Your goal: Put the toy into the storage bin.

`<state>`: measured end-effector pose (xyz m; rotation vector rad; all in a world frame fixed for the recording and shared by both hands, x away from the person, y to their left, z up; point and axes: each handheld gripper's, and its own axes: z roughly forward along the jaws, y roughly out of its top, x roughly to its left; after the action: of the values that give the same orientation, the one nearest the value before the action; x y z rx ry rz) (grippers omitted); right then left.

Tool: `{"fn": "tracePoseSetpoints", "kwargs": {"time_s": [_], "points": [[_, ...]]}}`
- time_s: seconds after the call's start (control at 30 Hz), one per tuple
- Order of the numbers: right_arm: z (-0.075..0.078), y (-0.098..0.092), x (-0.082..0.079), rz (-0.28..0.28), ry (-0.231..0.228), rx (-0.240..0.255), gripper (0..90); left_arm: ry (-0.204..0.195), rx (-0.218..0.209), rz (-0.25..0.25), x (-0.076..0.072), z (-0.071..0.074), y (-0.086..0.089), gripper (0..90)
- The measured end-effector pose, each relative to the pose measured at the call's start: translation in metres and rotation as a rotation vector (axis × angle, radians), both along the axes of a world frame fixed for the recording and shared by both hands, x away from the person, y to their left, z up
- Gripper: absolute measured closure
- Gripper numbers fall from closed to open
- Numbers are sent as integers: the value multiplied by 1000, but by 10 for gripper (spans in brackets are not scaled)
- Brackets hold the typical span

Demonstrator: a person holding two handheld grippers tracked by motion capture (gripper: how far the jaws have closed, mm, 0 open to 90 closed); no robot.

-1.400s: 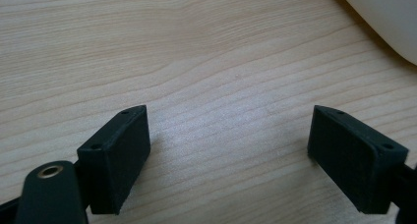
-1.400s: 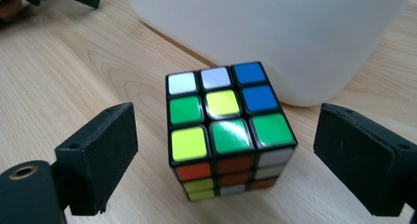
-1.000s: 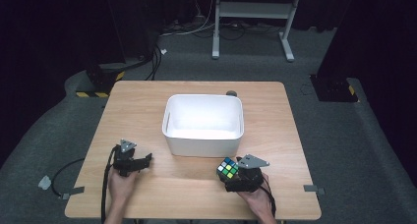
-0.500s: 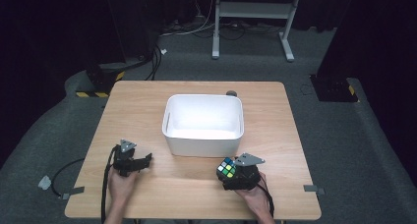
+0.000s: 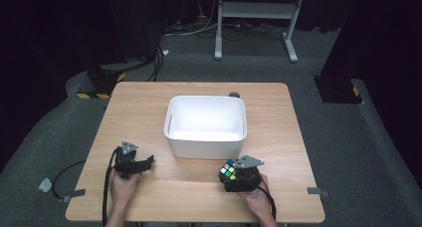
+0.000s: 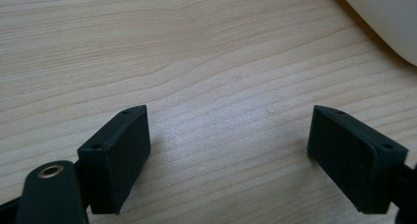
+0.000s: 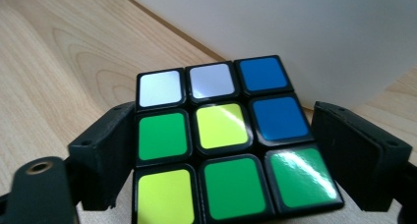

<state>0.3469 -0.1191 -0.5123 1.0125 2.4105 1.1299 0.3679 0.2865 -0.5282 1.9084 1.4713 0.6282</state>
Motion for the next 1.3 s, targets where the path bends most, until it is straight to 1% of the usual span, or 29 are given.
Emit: {"fn": "tracePoseSetpoints", "kwargs": {"time_s": [0.13,0.2,0.33,0.73,0.8,0.93,1.3], "points": [[-1,3,-2,22,-24,-5,271,0,1,0,0,0,0,164],[-1,3,-3,26,-39,-9,299,1,2,-1,0,0,0,164],[0,0,-3,31,-38,0,331,0,2,1,0,0,0,164],[1,0,-6,27,-47,-7,336,1,0,0,0,0,0,164],[2,-1,-6,26,-50,-3,336,0,2,1,0,0,0,164],[4,-3,-7,18,-42,13,336,0,3,1,0,0,0,164],[15,-8,-12,40,-54,36,337,0,4,0,0,0,0,164]]}}
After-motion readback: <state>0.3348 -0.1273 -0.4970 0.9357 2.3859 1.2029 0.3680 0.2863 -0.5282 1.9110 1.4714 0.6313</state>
